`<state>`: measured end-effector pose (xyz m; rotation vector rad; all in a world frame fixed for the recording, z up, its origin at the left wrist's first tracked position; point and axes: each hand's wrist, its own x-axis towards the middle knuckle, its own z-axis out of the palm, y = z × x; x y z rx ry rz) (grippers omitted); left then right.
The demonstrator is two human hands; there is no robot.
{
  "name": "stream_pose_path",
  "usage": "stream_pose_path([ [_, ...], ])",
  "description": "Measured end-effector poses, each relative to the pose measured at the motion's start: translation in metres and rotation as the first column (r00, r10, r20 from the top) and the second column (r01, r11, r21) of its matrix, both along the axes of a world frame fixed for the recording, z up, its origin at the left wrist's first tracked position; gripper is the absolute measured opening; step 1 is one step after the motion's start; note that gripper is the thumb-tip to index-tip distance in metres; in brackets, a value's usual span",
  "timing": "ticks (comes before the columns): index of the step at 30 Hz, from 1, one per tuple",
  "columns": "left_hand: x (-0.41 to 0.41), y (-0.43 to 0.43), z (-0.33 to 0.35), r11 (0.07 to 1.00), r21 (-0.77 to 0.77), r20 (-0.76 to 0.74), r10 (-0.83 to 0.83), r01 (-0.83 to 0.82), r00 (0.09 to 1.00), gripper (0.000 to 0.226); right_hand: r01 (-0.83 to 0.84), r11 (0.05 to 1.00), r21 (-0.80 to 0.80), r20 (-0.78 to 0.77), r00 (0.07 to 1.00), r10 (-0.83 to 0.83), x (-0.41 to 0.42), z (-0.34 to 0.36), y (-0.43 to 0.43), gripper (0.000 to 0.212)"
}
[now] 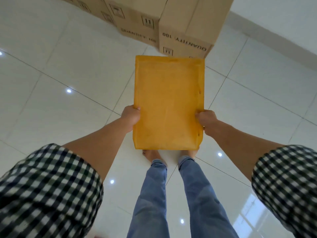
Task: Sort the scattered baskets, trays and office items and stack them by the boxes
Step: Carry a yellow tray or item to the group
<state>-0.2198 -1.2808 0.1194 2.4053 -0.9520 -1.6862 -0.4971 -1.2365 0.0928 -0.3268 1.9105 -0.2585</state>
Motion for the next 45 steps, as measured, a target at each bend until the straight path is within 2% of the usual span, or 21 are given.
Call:
stream_pose_path([
  [5, -0.001, -0.013, -0.099, 0.996, 0.087, 0.016, -0.025, 0.024, 1.0, 0.053, 0.059, 0.996, 0.068, 0.083, 0.994, -0.065, -0.009, -0.09, -0.014, 0.05],
  [10, -0.01, -0.015, -0.182, 0.994, 0.112, 0.031, -0.02, 0.016, 0.999, 0.053, 0.023, 0.995, 0.093, 0.091, 0.995, -0.031, -0.018, -0.169, -0.025, 0.052],
  [18, -0.018, -0.023, -0.264, 0.995, 0.095, 0.043, -0.047, 0.043, 0.998, 0.052, -0.059, 0.993, 0.099, 0.043, 0.998, 0.055, -0.025, -0.246, -0.035, 0.053],
  [30, -0.023, -0.031, -0.296, 0.993, 0.076, 0.072, -0.095, 0.089, 0.993, 0.05, -0.106, 0.992, 0.069, 0.01, 0.994, 0.105, -0.031, -0.276, -0.048, 0.051],
  [35, -0.026, -0.033, -0.288, 0.986, 0.071, -0.005, -0.152, 0.152, 0.988, 0.048, -0.172, 0.984, 0.049, -0.021, 0.985, 0.173, -0.034, -0.269, -0.054, 0.046],
  [40, -0.03, -0.025, -0.259, 0.986, 0.059, -0.05, -0.15, 0.153, 0.987, 0.048, -0.193, 0.981, 0.038, 0.032, 0.981, 0.192, -0.029, -0.236, -0.051, 0.058],
  [45, -0.038, -0.019, -0.197, 0.991, 0.004, -0.063, -0.133, 0.133, 0.989, 0.045, -0.262, 0.965, 0.012, 0.001, 0.965, 0.262, -0.019, -0.17, -0.046, 0.066],
])
